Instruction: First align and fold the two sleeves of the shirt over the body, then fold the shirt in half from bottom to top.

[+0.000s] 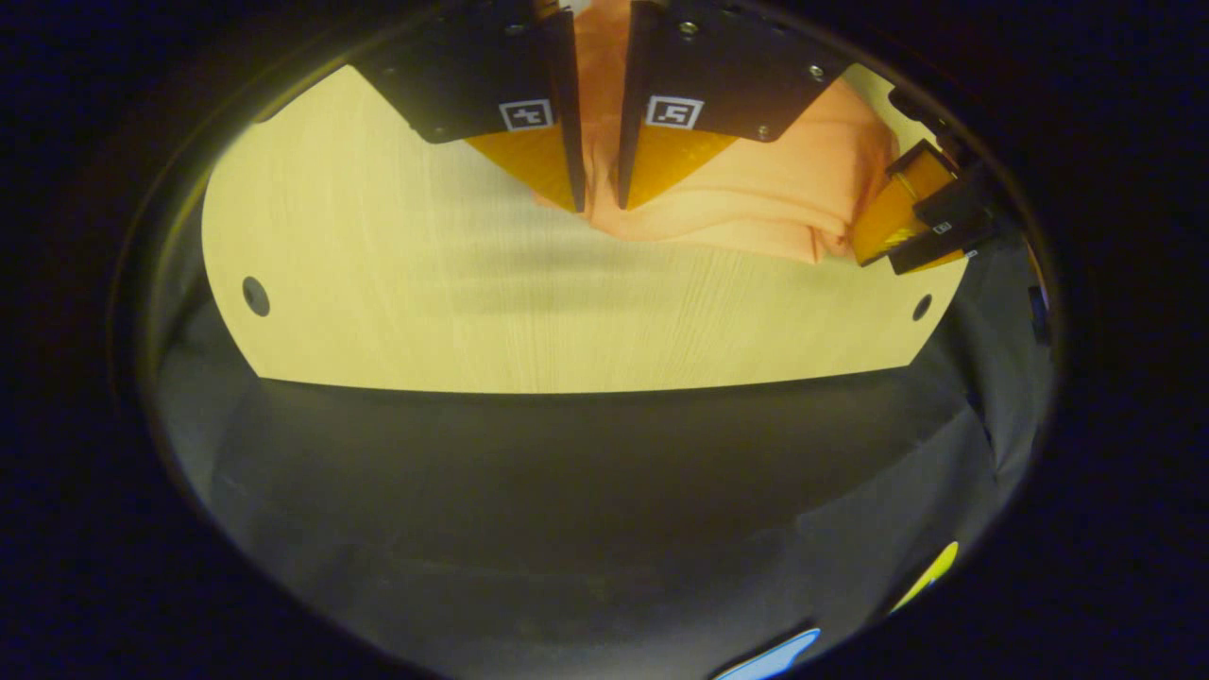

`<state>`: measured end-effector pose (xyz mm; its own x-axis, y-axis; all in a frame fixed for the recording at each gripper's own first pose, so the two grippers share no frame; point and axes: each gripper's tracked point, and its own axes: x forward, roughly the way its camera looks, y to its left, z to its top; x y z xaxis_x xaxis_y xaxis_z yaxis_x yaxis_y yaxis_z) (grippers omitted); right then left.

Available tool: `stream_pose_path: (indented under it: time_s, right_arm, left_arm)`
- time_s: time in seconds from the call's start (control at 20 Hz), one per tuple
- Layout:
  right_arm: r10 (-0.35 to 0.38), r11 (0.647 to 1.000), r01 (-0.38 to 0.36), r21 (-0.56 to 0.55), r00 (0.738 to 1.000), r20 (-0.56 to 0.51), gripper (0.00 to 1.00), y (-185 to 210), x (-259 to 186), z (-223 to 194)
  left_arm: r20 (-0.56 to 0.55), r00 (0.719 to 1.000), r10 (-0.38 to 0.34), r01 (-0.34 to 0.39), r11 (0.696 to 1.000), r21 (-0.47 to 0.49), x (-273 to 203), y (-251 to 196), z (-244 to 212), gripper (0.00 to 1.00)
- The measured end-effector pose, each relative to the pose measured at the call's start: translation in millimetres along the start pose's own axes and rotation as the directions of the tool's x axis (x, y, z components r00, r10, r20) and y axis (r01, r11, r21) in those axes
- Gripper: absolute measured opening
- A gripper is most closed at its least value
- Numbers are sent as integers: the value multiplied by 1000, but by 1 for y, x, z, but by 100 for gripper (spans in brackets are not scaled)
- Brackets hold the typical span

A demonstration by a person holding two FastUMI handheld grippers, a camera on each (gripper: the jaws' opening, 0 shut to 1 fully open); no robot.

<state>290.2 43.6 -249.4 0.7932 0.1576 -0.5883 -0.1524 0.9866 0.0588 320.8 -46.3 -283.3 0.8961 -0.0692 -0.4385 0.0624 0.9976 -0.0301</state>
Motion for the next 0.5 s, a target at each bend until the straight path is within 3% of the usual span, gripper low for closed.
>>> stream_pose_path:
  time_s: [0.15,0.25,0.35,0.4,0.45,0.5]
  right_arm:
    - [25,1000,-25,2,1000,8,22,8,-13,4]
    - [20,1000,-20,-1,1000,16,39,8,-23,6]
    - [19,1000,-19,-12,999,26,39,10,-37,11]
    - [22,1000,-21,-16,999,33,31,12,-43,12]
    - [22,1000,-22,-19,999,38,39,14,-51,15]
    - [25,1000,-24,-21,999,47,39,18,-58,17]
  left_arm:
    - [8,1000,-5,5,1000,-6,-13,0,8,81]
    - [12,1000,-7,8,1000,-17,-22,0,12,80]
    - [16,1000,-7,8,1000,-29,-36,0,18,80]
    - [17,1000,-9,9,999,-35,-42,0,20,81]
    - [17,1000,-9,9,999,-39,-48,-1,22,81]
    - [17,1000,-8,9,999,-44,-56,-1,24,81]
